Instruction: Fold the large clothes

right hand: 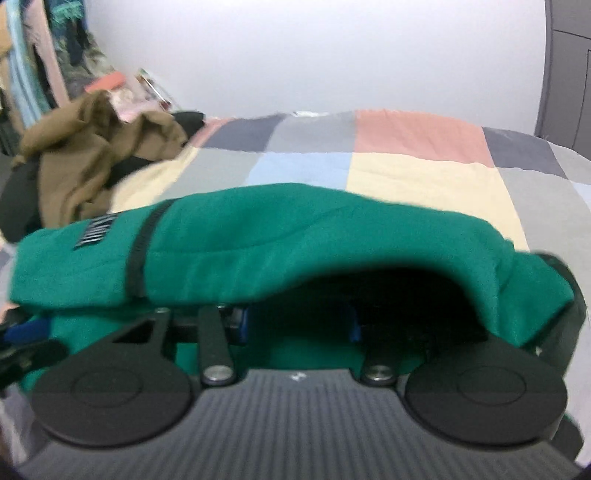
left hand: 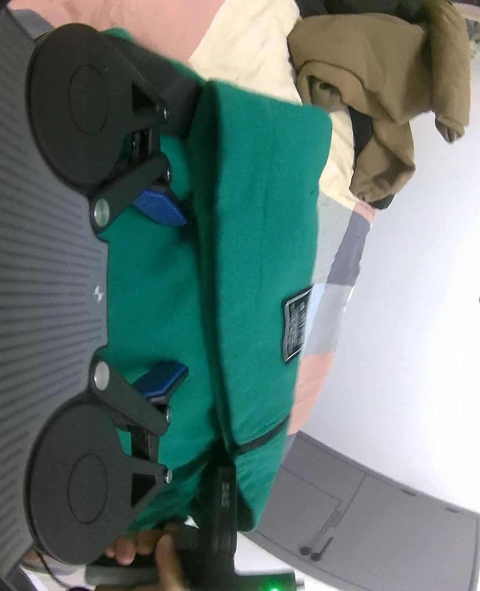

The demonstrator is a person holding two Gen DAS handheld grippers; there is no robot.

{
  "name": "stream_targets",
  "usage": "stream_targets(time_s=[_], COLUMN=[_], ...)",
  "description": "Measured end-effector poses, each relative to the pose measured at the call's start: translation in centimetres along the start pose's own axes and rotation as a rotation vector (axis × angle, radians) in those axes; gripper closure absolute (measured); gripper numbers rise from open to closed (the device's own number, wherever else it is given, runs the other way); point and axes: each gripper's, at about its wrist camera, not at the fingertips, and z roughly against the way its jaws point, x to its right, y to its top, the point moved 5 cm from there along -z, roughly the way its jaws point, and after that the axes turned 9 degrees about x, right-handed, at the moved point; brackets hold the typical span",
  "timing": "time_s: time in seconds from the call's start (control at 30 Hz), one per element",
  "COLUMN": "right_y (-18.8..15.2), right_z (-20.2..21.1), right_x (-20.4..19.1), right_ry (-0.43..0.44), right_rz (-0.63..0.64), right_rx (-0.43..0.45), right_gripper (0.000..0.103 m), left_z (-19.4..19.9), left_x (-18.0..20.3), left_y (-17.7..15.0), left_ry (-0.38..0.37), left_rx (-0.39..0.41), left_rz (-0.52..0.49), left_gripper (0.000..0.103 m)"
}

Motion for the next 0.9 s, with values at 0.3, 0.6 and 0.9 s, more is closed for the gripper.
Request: stream_targets(time_s=[0.3, 0.6, 0.9], right_y=[5.8, 7.9, 1.6], right_z=[-4.3, -1.2, -0.2], right_x=[1.9, 0.1, -9.0], right_ry=[-0.104, -0.071, 0.200], right_rz=[-0.164, -0.102, 0.081], right_rx=[0.007, 0.062, -0.120], right_gripper=[0.055, 0.053, 0.054], left_z=[-0.7, -1.4, 0.1], left_x=[-1.1, -0.8, -2.4], left_y=[0.6, 0.8, 1.5], left_ry=[-0.036, -0.045, 0.012], left_rx=[0.003, 0.008, 0.028], left_rz=[0.020, 0.025, 0.085], left_gripper=[0.019, 0.019, 0.019])
